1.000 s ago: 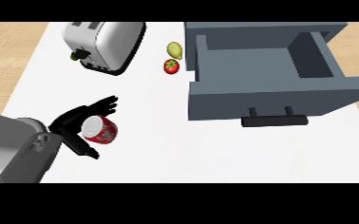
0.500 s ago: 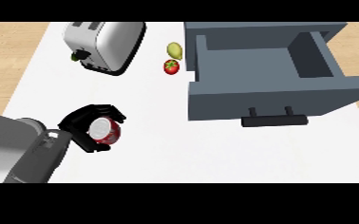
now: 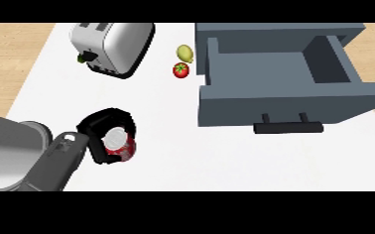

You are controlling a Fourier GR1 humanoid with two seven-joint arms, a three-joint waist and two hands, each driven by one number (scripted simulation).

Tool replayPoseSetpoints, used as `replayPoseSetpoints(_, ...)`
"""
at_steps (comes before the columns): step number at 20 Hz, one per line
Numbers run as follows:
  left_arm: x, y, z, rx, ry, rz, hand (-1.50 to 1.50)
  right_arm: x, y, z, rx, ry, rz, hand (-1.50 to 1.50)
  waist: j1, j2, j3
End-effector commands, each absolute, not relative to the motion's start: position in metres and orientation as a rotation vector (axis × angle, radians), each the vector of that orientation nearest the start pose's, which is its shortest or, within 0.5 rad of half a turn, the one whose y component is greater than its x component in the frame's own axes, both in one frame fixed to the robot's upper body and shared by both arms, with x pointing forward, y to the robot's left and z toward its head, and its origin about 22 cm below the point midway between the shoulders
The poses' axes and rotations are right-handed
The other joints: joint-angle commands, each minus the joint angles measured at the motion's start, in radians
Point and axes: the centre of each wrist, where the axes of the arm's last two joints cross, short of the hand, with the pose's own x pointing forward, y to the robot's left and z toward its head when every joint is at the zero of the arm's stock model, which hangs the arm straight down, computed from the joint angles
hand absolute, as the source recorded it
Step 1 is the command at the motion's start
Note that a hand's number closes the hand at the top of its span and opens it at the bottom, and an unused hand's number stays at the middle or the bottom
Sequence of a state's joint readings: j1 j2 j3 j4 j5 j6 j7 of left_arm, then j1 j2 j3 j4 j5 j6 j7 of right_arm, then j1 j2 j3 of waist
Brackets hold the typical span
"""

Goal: Pick up the can, place it into the drawer and close the drawer

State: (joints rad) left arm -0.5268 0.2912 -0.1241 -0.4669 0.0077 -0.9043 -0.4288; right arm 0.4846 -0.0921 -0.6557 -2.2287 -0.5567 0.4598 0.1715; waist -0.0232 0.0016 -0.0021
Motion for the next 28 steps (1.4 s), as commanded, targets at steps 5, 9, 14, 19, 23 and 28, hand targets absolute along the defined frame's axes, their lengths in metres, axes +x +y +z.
replayPoseSetpoints(5,0.314,0.296,-0.099,-0.477,-1.462,0.074,1.50,0.053,-0.379,0.109,-0.203,-1.755,-0.139,-1.50,0.044,-0.010,0.003)
replayPoseSetpoints(9,0.323,0.262,-0.095,-0.327,-1.542,0.295,1.50,0.050,-0.378,0.116,-0.195,-1.788,-0.137,-1.50,0.036,-0.015,0.004)
replayPoseSetpoints(14,0.353,0.231,-0.039,-0.280,-1.644,0.257,1.50,0.038,-0.366,0.118,-0.193,-1.772,-0.142,-1.50,0.038,-0.019,0.005)
replayPoseSetpoints(19,0.346,0.206,0.009,-0.272,-1.669,0.208,1.50,0.044,-0.366,0.122,-0.210,-1.766,-0.142,-1.50,0.038,-0.013,0.003)
replayPoseSetpoints(23,0.364,0.181,0.062,-0.242,-1.693,0.191,1.50,0.048,-0.379,0.118,-0.179,-1.774,-0.134,-1.50,0.022,-0.007,0.003)
replayPoseSetpoints(28,0.352,0.163,0.103,-0.215,-1.723,0.169,1.50,0.059,-0.355,0.117,-0.177,-1.791,-0.153,-1.50,0.020,-0.004,0.003)
